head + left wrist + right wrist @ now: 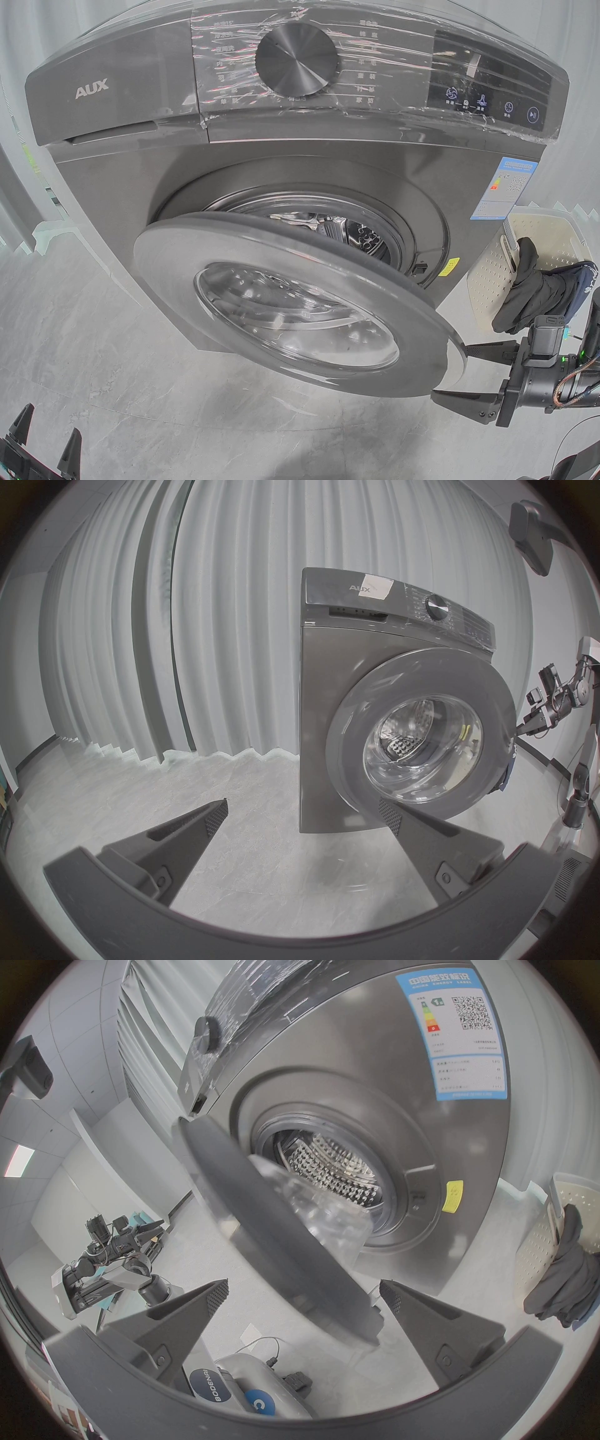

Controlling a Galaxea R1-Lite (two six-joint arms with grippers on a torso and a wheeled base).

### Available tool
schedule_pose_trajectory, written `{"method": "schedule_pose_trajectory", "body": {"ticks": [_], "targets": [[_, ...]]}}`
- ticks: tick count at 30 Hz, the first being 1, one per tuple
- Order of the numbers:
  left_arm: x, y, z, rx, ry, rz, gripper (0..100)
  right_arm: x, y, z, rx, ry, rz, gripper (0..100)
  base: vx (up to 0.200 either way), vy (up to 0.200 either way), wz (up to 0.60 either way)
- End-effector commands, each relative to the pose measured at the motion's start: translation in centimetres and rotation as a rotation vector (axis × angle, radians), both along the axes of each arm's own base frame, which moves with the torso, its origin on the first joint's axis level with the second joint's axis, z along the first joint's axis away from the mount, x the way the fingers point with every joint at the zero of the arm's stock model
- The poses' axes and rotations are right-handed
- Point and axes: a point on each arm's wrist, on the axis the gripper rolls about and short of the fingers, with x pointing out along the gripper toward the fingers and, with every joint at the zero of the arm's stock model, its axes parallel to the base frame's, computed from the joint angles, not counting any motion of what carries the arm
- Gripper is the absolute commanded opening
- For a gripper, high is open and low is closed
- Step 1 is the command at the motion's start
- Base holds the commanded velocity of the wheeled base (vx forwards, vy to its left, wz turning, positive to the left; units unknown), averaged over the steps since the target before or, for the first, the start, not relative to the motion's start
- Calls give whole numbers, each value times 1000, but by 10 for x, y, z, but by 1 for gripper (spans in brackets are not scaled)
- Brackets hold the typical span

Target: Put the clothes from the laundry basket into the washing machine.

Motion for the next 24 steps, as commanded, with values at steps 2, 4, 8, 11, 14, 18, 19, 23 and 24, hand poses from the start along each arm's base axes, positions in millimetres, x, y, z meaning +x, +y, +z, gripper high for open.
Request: {"method": "schedule_pose_trajectory", "body": {"ticks": [2,4,8,11,14,18,19,23,24], "targets": [[0,0,-5,0,4,2,100,-2,5,-6,-16,26,32,100,0,0,0],[0,0,-5,0,5,1,100,-4,4,-8,-19,29,34,100,0,0,0],[0,0,-5,0,1,1,100,-11,-4,-10,-14,21,22,100,0,0,0],[0,0,-5,0,2,1,100,-23,-16,-16,-18,11,4,100,0,0,0],[0,0,-5,0,4,1,100,-29,-31,-21,-17,0,-68,100,0,0,0],[0,0,-5,0,2,1,100,-17,-47,-15,-16,-25,-229,100,0,0,0],[0,0,-5,0,2,1,100,-13,-50,-12,-11,-35,-260,100,0,0,0],[0,0,-5,0,2,1,100,-2,-55,-1,4,-54,-304,100,0,0,0],[0,0,-5,0,2,1,100,6,-53,5,11,-63,-303,100,0,0,0]]}}
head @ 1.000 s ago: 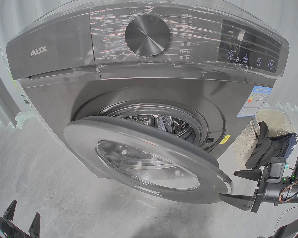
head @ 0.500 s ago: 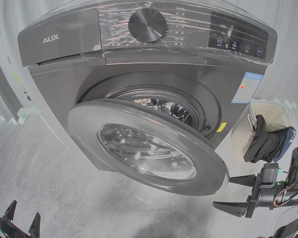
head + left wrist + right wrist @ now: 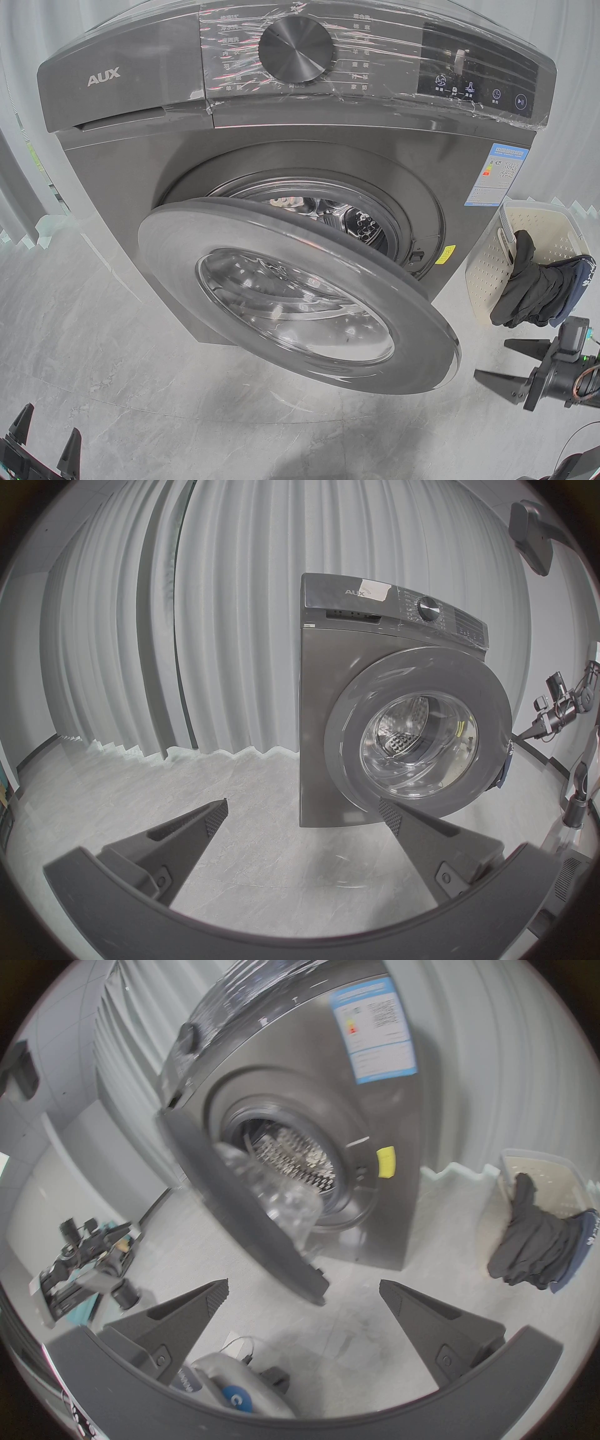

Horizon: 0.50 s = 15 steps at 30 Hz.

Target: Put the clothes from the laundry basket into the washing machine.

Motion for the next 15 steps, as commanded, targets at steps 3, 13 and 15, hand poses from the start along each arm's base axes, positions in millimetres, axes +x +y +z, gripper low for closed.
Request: {"method": "schedule_pose_trajectory", "body": {"ticks": [3,13,15], "targets": [[0,0,-5,0,1,0,100,27,-5,21,18,-42,-79,100,0,0,0],[0,0,-5,0,0,-1,100,64,19,7,-11,69,-27,100,0,0,0],[0,0,-5,-2,1,-1,100,61,26,3,-17,86,15,100,0,0,0]]}}
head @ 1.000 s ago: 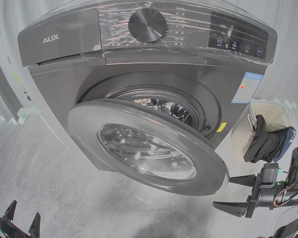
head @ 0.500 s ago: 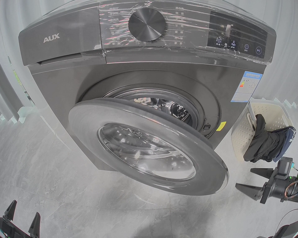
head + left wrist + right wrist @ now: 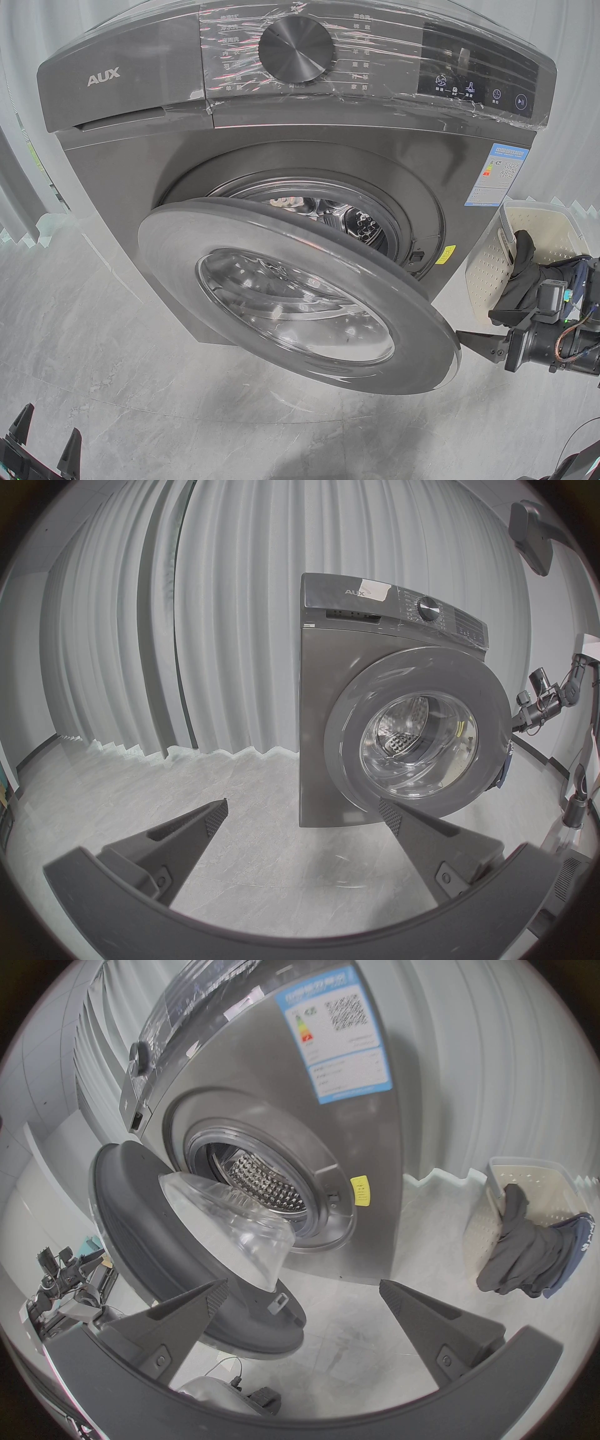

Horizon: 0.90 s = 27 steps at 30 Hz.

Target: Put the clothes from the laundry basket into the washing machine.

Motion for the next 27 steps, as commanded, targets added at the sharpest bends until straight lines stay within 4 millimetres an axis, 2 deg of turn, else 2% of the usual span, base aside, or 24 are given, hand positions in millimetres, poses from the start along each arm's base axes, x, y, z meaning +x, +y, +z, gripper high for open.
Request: {"method": "schedule_pose_trajectory", "body": {"ticks": [1,6,7,10,15,20,24,27], "targets": [[0,0,-5,-1,3,0,100,7,18,-13,-19,69,74,100,0,0,0],[0,0,-5,-1,1,0,100,-5,23,-23,-43,98,131,100,0,0,0],[0,0,-5,-1,1,0,100,-11,21,-30,-58,120,142,100,0,0,0],[0,0,-5,-1,1,0,100,-13,21,-30,-56,117,143,100,0,0,0],[0,0,-5,-1,1,0,100,0,25,-15,-27,74,117,100,-160,0,0],[0,0,-5,-1,3,0,100,20,38,-16,-32,94,84,100,-200,0,0],[0,0,-5,-1,3,0,100,28,55,-14,-8,93,108,100,0,0,0],[0,0,-5,0,3,0,100,42,64,-14,-4,80,80,100,0,0,0]]}}
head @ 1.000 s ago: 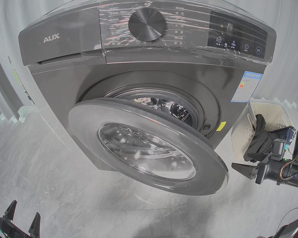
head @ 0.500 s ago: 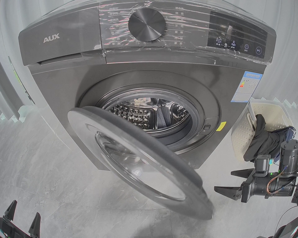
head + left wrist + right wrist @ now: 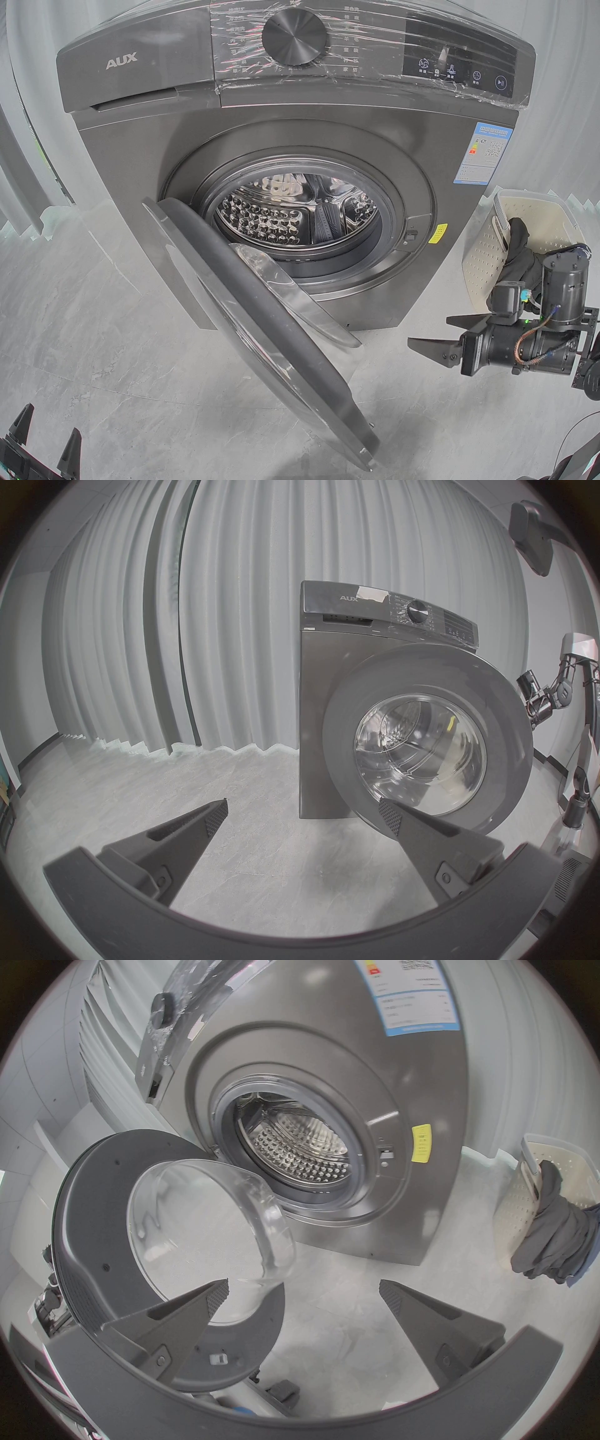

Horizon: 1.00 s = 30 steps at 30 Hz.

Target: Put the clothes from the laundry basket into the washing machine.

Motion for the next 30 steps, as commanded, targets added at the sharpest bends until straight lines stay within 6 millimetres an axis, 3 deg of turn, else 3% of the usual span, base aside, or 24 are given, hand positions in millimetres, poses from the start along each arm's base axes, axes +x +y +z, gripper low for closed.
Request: {"method": "schedule_pose_trajectory", "body": {"ticks": [1,11,23,30], "targets": [[0,0,-5,-1,3,0,100,26,19,-6,-12,8,-25,100,0,0,0],[0,0,-5,-1,3,0,100,71,46,-24,-39,42,-104,100,0,0,0],[0,0,-5,-1,3,0,100,61,79,-38,-57,57,-9,100,0,0,0],[0,0,-5,-1,1,0,100,64,78,-34,-25,9,-15,100,-29,0,0]]}}
